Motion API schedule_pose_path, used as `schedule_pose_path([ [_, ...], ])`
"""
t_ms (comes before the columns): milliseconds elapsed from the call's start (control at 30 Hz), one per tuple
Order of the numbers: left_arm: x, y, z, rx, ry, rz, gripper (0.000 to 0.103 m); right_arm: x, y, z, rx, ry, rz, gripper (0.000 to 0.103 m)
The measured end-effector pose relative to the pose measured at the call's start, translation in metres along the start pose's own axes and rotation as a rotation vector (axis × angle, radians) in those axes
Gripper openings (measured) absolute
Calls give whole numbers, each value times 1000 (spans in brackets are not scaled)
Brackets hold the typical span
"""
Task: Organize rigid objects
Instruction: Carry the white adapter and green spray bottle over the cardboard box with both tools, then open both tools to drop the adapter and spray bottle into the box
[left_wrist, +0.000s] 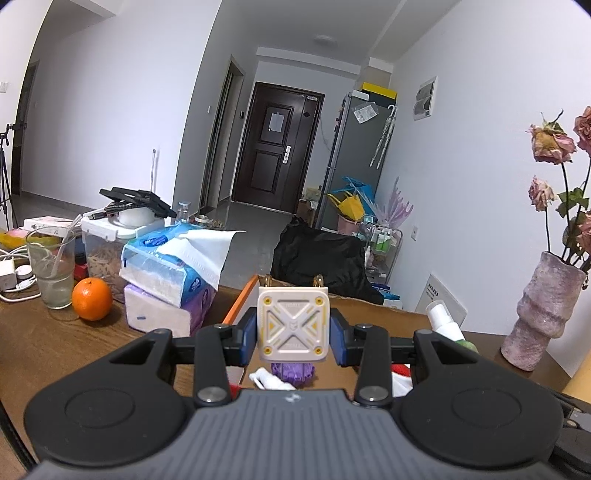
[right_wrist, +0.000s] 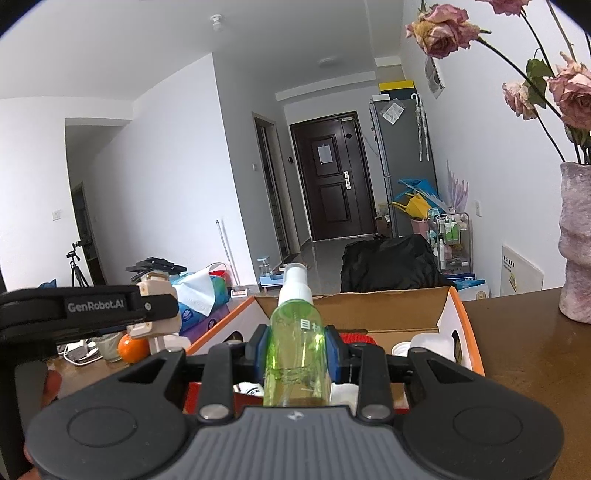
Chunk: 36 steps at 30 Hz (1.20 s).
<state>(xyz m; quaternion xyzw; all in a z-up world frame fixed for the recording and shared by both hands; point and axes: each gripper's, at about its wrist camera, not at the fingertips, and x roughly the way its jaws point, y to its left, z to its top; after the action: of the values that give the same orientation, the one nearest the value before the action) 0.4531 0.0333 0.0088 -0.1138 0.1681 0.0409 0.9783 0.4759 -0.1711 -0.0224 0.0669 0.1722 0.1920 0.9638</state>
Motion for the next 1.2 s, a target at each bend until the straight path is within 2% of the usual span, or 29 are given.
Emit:
schedule_pose_path([
  [700,58,-6,20,1,-7,-8,39,56,-7,12,-18,6,-39,30],
  [1200,107,-22,12,54,50,6,39,89,-31,18,21,44,-90,30],
])
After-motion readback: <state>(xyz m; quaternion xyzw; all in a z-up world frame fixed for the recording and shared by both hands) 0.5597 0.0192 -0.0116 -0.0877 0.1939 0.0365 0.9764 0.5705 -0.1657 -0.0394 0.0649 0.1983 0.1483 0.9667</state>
